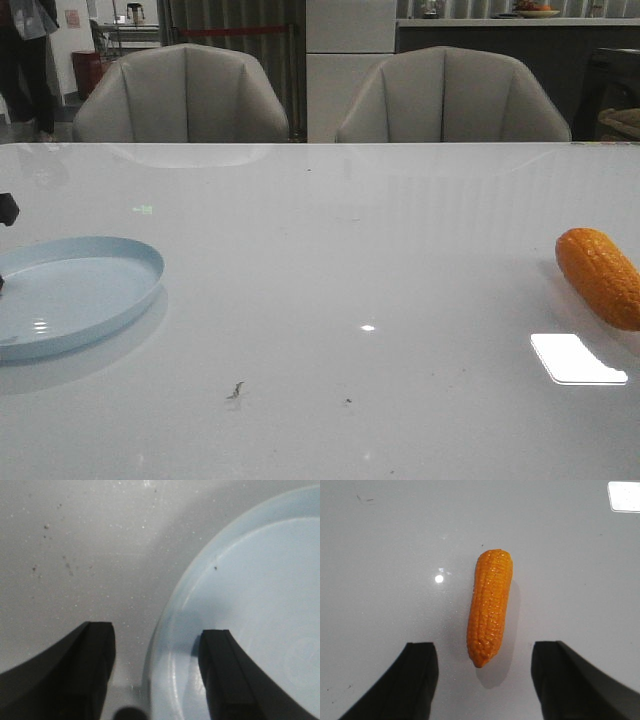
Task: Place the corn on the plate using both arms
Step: 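Grasp the rim of the light blue plate with the left gripper, then lift and carry the plate toward the table center, set it down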
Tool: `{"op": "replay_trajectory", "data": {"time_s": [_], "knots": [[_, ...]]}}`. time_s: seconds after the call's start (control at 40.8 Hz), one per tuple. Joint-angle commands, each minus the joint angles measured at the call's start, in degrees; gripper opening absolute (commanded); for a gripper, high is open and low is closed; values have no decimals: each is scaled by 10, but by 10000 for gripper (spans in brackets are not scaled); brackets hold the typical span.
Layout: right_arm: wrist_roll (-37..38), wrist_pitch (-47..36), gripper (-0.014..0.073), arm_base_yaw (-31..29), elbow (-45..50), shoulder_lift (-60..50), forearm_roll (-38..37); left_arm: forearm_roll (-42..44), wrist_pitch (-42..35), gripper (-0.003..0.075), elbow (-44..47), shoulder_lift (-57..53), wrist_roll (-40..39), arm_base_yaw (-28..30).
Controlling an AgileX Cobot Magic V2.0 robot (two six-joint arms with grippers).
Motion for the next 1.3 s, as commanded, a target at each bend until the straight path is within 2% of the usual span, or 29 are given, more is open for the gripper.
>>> {"op": "replay_trajectory", "data": {"time_s": [0.0,0.196,0.221,0.54,0.662,0.81,1.006,1.276], "knots": [[-4,-37,519,0,-19,-4,1,-5,-8,372,-16,-22,-2,0],[-4,-36,519,0,-18,-4,1,-5,10,104,-16,-16,-2,0],[-4,-36,519,0,-18,-4,1,-5,11,87,-16,-16,-2,0],[-4,-36,519,0,-18,-4,1,-25,29,94,-49,-23,-2,0],[-4,-36,519,0,-18,-4,1,-78,49,94,-79,-35,-2,0],[-4,-31,519,0,-18,-4,1,-174,122,94,-128,-38,-2,-8],[-4,-23,519,0,-18,-4,1,-233,144,94,-150,-38,-2,-59],[-4,-23,519,0,-18,-4,1,-257,61,94,-150,-37,-2,-179]]}}
